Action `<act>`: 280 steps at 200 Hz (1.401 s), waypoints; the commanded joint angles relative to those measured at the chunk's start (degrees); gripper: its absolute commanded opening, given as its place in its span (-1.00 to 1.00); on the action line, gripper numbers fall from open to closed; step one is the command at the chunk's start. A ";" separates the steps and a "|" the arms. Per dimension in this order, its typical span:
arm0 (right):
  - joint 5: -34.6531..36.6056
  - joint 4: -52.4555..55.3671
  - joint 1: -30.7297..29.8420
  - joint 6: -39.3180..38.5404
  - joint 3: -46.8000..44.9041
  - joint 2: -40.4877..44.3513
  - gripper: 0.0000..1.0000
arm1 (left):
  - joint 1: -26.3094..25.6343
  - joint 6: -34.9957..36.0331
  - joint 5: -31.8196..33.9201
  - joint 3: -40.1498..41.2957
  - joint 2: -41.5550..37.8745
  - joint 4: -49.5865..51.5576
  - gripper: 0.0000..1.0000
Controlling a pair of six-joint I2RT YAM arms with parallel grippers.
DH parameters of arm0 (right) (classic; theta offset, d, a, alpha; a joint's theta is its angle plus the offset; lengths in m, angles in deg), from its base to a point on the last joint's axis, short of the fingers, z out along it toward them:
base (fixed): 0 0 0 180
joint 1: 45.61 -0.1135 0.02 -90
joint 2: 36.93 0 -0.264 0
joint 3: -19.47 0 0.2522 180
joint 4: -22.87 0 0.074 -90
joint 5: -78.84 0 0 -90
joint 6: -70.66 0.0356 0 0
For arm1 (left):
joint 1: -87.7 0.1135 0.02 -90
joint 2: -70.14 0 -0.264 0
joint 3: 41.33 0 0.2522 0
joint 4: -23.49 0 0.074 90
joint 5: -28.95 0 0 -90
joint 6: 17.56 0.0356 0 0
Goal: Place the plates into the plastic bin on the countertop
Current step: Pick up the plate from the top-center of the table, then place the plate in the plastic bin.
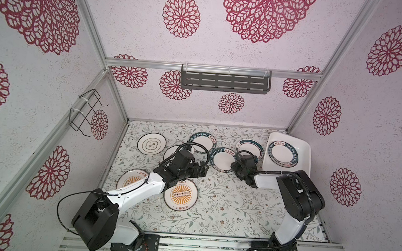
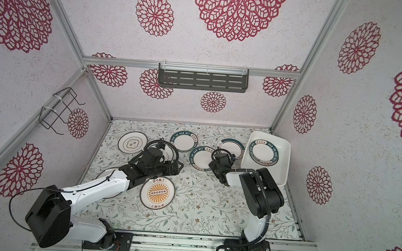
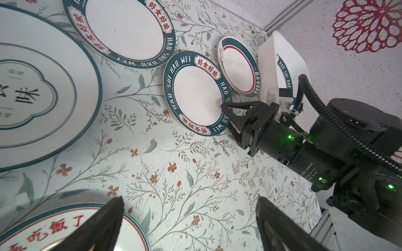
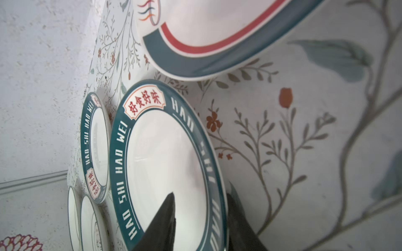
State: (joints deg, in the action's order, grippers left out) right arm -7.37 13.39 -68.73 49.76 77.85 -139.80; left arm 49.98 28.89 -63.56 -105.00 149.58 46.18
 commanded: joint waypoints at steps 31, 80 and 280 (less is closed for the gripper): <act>-1.12 1.21 0.40 1.14 -2.33 -0.37 -0.85 | 0.27 -0.17 2.47 0.13 -4.41 1.79 0.94; -1.76 2.74 0.22 -1.57 -2.67 3.92 -1.00 | 0.27 -0.90 3.70 2.31 -7.77 2.48 0.94; -7.28 21.42 23.44 -16.35 1.72 34.78 -1.00 | -8.74 6.05 -5.64 -24.76 19.09 -2.64 0.94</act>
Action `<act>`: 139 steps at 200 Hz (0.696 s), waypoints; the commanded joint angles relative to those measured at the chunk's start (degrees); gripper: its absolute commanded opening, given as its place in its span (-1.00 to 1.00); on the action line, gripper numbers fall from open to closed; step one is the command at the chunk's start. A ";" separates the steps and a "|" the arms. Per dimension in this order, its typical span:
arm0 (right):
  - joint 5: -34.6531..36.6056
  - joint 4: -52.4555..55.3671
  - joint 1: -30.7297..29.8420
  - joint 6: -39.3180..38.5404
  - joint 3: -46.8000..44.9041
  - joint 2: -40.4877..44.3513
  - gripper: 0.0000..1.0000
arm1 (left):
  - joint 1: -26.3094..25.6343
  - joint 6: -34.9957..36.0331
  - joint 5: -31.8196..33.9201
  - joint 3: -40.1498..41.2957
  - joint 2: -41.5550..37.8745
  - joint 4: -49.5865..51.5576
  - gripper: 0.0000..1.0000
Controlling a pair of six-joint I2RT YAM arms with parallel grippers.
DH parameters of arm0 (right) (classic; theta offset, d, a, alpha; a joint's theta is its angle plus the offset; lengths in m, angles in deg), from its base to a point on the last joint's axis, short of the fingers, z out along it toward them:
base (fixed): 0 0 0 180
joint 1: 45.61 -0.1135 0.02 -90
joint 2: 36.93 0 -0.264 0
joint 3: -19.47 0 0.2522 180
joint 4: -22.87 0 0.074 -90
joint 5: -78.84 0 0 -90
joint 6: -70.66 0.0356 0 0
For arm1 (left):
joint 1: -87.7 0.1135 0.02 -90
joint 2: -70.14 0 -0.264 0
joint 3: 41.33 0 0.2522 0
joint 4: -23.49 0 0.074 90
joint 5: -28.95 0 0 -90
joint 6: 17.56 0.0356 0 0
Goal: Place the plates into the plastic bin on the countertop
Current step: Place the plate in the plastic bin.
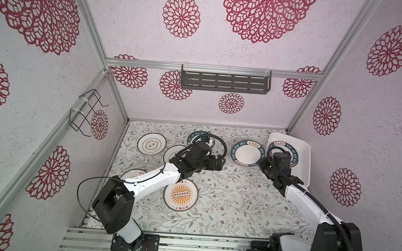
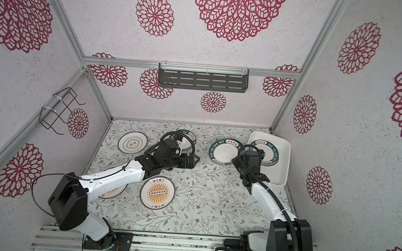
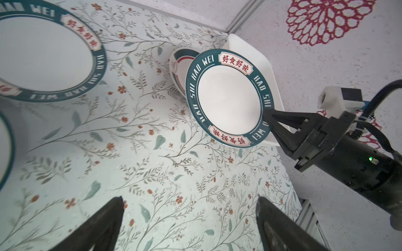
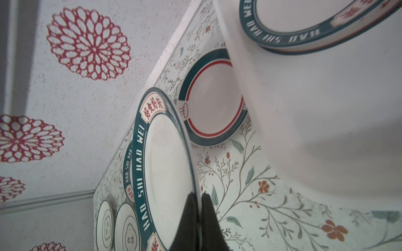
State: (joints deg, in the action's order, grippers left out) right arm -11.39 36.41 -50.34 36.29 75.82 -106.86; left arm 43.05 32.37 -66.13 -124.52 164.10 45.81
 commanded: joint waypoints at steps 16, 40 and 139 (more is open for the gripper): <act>-5.04 -2.59 9.39 -3.17 4.35 1.12 -1.00 | -3.14 3.69 -4.13 -9.97 8.55 -1.07 0.94; -6.81 -6.35 15.44 -1.57 3.72 -0.35 -1.00 | -5.07 5.61 -4.59 -15.73 12.77 1.71 0.94; -3.38 -16.42 26.58 1.66 7.45 -14.00 -1.00 | -7.12 8.49 -3.87 -21.00 18.01 2.50 0.94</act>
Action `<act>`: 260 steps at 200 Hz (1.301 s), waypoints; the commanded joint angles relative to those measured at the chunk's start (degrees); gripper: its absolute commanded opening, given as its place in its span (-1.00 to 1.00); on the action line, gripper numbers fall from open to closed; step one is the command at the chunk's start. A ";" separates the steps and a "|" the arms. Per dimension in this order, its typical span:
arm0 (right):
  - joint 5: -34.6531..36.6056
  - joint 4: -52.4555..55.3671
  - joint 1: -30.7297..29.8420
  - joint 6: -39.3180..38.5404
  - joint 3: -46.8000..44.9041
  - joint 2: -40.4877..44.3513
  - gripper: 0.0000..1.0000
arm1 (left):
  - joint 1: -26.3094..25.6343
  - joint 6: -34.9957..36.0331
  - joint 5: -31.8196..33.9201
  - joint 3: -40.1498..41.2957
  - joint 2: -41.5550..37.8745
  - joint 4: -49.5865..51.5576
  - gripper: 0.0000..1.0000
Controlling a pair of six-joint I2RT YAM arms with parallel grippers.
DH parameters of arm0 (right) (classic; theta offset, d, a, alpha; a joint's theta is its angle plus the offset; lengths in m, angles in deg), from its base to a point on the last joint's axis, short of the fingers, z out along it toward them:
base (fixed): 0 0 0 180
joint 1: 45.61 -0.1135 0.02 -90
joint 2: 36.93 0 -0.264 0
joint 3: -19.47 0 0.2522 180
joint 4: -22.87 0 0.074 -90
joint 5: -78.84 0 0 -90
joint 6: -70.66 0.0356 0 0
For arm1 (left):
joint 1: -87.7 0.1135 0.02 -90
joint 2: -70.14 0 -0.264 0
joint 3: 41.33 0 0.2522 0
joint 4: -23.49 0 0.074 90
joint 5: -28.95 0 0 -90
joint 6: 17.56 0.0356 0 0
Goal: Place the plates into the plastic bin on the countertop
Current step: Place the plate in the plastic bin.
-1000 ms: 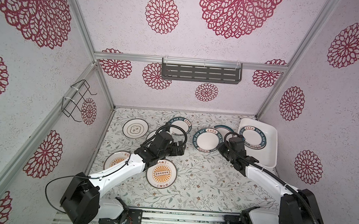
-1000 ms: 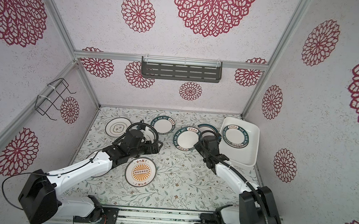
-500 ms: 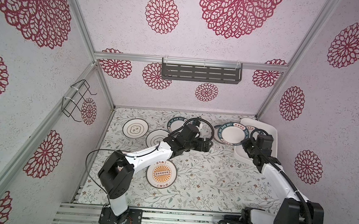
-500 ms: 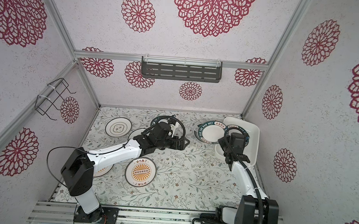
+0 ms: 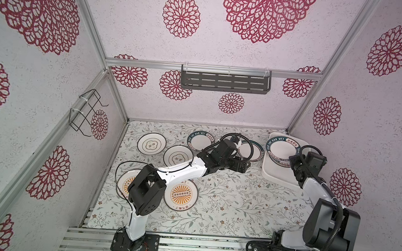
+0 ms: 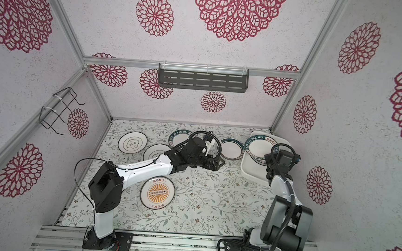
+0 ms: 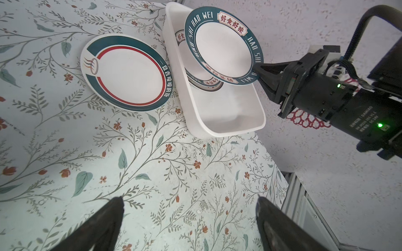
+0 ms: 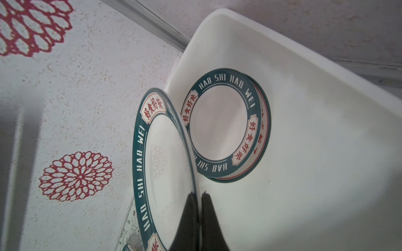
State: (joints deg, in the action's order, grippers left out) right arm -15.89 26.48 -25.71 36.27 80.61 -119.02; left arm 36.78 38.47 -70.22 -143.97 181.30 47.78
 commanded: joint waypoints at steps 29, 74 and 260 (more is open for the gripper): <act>0.84 -6.70 3.05 0.62 6.21 -7.39 -1.00 | -0.87 2.59 0.77 -2.37 0.82 1.52 0.94; 0.08 -8.84 3.61 1.34 10.59 -15.36 -1.00 | -0.81 2.65 1.87 -2.68 0.79 2.66 0.94; -1.95 1.23 3.33 -3.49 14.98 -21.45 -0.18 | -0.54 1.61 6.21 1.59 -2.78 4.08 0.94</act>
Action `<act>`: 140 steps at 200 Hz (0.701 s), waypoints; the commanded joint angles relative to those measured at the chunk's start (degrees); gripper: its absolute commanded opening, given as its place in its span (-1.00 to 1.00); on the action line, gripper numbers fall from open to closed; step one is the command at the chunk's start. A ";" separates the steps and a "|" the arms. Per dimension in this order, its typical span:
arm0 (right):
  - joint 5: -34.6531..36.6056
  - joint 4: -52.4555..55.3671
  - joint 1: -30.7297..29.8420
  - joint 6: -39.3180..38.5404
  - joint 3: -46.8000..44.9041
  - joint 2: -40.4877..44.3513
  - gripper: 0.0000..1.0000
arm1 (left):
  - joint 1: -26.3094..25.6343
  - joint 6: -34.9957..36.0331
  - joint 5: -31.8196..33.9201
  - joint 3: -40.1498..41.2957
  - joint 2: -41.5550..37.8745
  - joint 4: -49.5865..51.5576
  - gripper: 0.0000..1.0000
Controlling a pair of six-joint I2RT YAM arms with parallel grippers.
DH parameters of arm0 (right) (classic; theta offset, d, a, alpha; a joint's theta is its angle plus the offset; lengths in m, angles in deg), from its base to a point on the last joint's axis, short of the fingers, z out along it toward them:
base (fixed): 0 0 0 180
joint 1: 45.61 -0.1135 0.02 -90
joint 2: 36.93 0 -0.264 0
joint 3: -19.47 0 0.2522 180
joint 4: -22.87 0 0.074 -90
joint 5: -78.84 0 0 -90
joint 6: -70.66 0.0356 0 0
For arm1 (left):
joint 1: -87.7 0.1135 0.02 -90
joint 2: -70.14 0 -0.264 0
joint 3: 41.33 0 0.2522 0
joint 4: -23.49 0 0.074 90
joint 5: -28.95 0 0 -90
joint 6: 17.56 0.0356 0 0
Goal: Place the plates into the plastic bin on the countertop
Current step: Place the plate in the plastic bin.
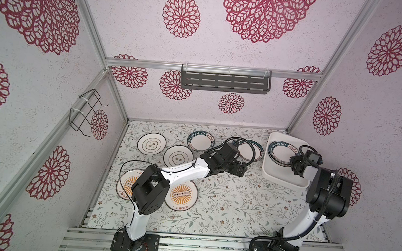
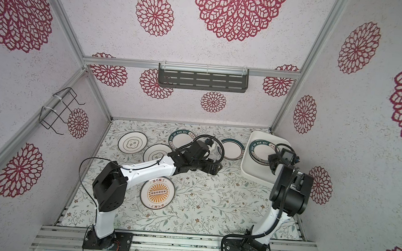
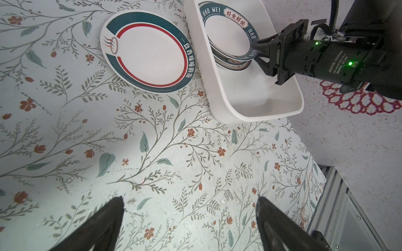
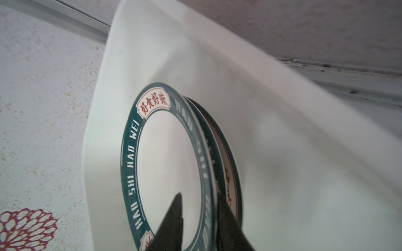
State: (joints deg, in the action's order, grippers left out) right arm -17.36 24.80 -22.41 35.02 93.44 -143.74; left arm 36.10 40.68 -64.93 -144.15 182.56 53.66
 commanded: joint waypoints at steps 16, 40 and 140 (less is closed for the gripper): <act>-0.52 4.91 -0.03 -2.66 2.33 3.83 0.06 | 0.09 -0.86 1.92 3.41 -5.74 -2.24 0.94; -0.49 5.73 -0.04 -3.44 1.35 6.07 0.24 | 0.02 -0.93 4.07 6.44 -8.95 -2.86 0.94; 1.27 18.95 -11.50 -18.21 1.36 24.23 0.72 | 0.50 -5.56 20.47 22.67 -27.38 2.95 0.94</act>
State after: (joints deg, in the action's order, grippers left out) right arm -17.03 38.55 -28.38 23.11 93.98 -125.66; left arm 36.13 37.53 -50.62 -124.83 160.34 53.57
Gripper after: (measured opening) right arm 0.860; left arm 0.971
